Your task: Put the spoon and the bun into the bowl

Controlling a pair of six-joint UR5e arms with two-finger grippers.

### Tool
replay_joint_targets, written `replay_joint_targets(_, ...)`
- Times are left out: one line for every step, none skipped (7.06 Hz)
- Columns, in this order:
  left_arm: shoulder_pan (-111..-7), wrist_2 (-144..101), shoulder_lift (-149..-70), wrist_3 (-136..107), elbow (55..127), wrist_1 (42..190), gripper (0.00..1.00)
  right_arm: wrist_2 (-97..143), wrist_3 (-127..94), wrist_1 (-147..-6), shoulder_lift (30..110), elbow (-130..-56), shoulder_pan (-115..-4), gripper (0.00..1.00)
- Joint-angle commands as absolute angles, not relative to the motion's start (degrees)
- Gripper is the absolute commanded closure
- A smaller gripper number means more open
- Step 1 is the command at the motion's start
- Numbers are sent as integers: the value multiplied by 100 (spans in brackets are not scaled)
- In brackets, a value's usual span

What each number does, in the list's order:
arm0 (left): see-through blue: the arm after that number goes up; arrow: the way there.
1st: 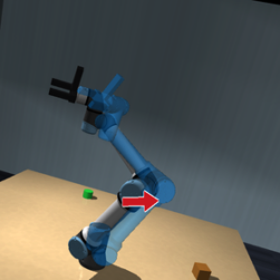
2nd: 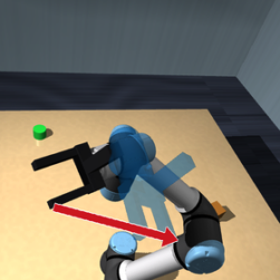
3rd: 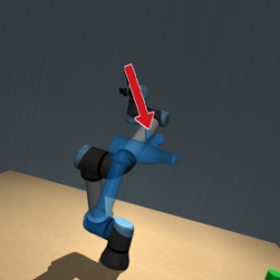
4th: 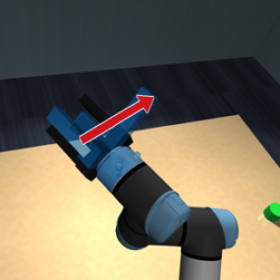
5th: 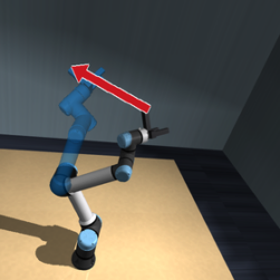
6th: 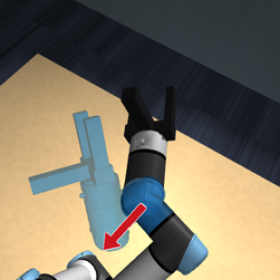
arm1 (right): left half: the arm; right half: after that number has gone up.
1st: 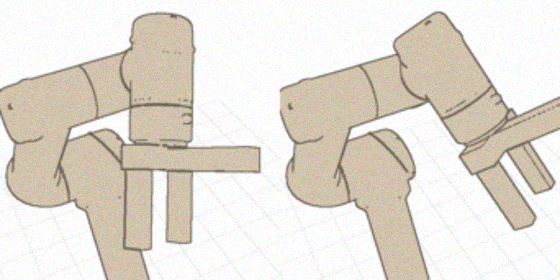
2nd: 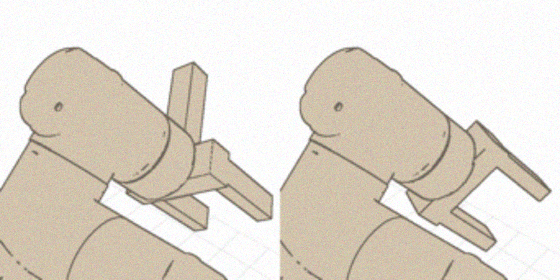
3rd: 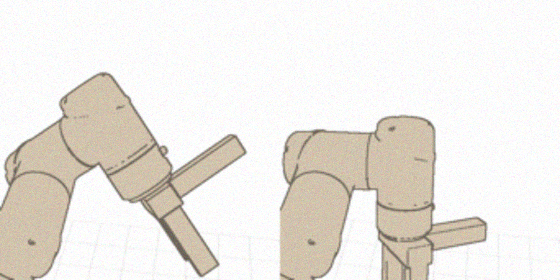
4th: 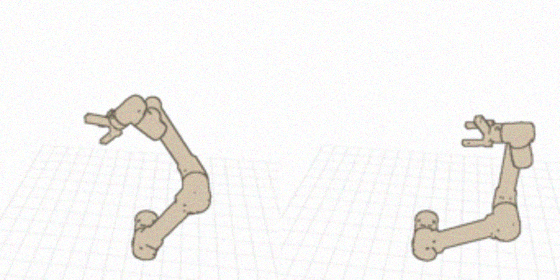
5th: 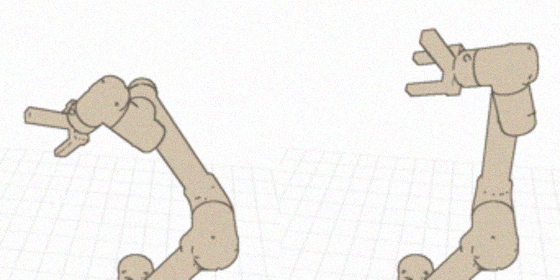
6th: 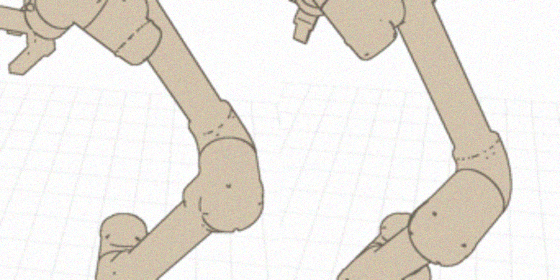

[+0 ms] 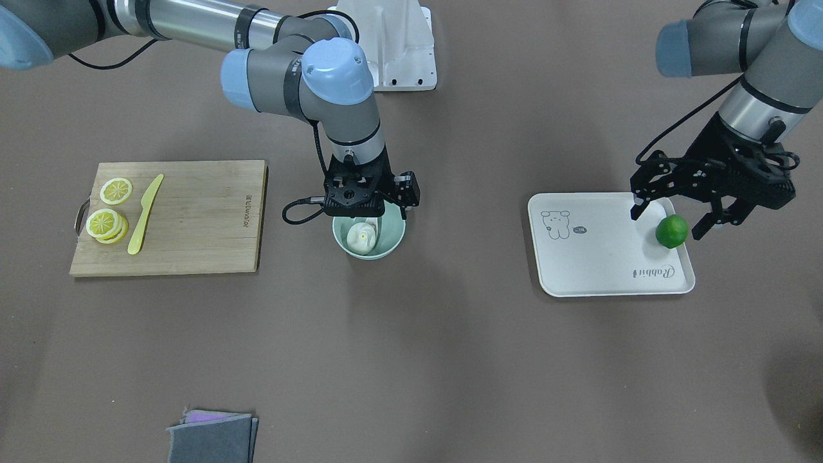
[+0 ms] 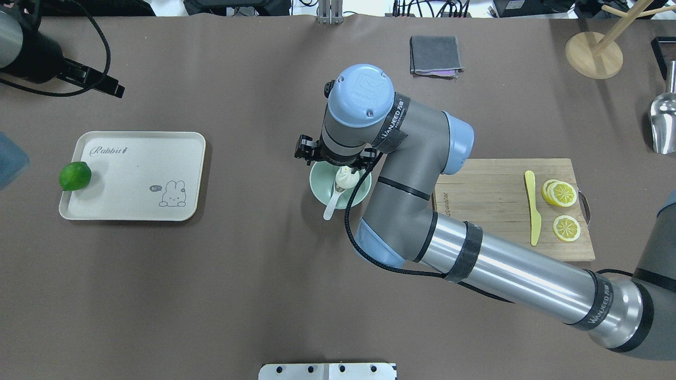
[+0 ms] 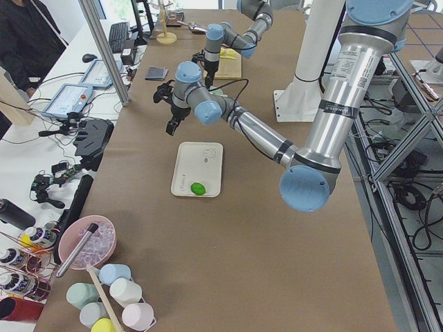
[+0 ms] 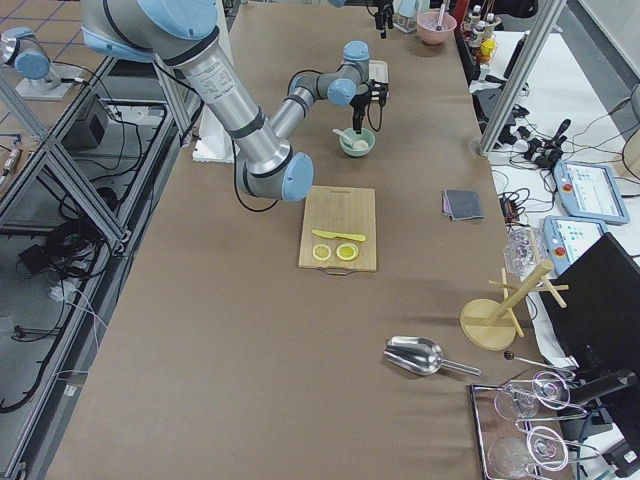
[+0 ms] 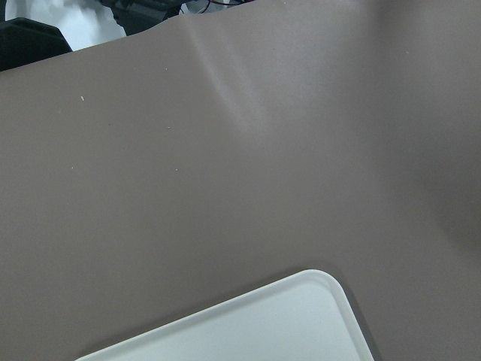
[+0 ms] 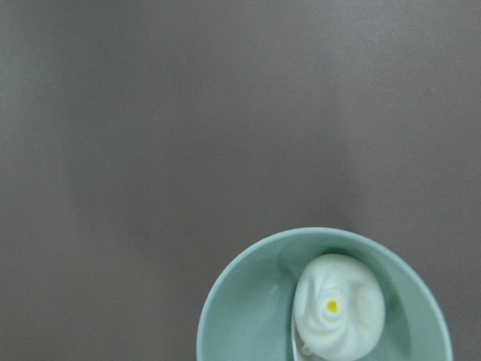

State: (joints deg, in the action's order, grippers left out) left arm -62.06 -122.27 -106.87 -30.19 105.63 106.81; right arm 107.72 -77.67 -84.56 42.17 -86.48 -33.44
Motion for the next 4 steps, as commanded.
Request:
replay_joint_targets(-6205, -12217, -10714, -3023, 10382, 10766, 2, 10828, -6995, -9634, 4733, -9678, -3925, 0)
replay_joint_targets(-6205, -12217, -10696, -3015, 10249, 10854, 2, 10785, -6126, -9711, 5581, -10242, -4372, 0)
replay_joint_targets(-6231, -12225, -10609, -3015, 10057, 10915, 2, 10845, -5221, -9755, 6077, -10387, -5099, 0)
replay_joint_targets(-6310, -12208, -10426, -2997, 10072, 10916, 2, 11350, -4203, -9721, 6413, -10241, -5933, 0)
